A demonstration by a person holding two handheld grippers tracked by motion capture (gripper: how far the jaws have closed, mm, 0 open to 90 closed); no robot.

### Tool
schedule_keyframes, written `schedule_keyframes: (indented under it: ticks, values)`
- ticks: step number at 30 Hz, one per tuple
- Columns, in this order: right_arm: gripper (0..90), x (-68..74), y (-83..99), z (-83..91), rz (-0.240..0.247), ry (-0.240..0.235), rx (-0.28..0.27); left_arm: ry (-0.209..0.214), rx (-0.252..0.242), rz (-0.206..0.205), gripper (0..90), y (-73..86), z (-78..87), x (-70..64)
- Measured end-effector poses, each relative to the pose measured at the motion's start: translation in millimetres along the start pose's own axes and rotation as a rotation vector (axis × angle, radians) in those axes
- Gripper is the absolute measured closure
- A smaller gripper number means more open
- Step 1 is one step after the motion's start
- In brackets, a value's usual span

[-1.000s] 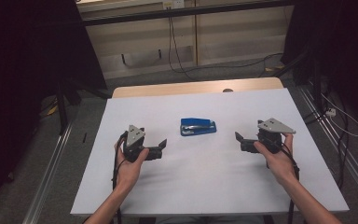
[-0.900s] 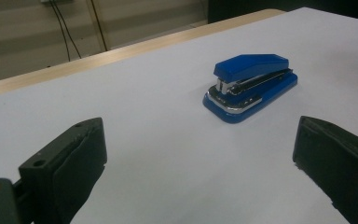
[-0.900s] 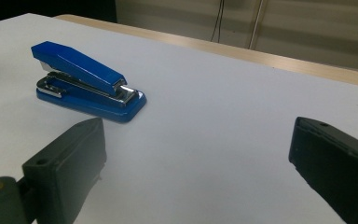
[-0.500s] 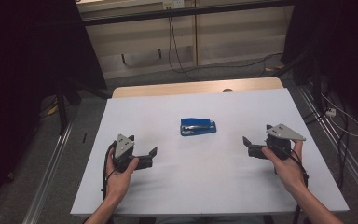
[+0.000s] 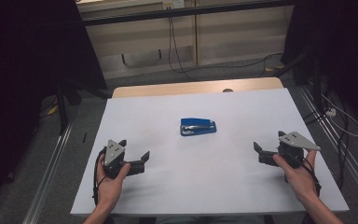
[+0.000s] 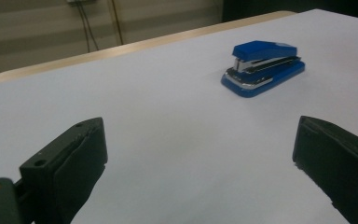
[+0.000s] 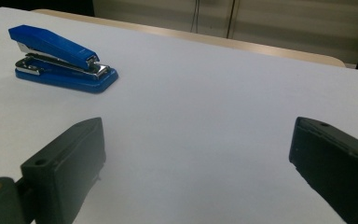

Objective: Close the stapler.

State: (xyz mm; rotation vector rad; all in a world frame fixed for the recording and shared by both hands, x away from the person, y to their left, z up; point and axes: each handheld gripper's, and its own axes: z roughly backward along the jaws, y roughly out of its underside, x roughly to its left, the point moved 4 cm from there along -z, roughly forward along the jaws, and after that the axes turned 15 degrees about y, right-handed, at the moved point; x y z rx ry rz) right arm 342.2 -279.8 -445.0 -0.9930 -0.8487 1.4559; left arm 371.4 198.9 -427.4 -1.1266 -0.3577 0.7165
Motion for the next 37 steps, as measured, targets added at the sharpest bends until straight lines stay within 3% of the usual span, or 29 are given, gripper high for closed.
schedule_keyframes:
  ticks: [13,20,28,31,37]
  values:
    - [3.4,-8.2,10.5,16.7,-0.021,0.017,-0.007,-0.023,0.004,0.026,3.1,13.8,20.1,1.7]
    - [3.2,-10.3,15.4,20.4,-0.037,0.028,-0.025,-0.026,-0.029,0.06,3.1,20.8,25.1,2.6]
    - [2.7,-10.9,12.2,24.4,-0.044,0.026,-0.065,-0.017,-0.004,0.025,3.1,22.1,27.2,0.7]
    - [2.4,-10.5,13.5,23.3,-0.046,0.024,-0.055,-0.013,-0.027,0.037,3.1,21.1,27.1,0.9]
    - [2.0,-9.8,14.3,22.0,-0.044,0.022,-0.05,-0.01,-0.022,0.054,3.1,21.3,27.4,5.3]
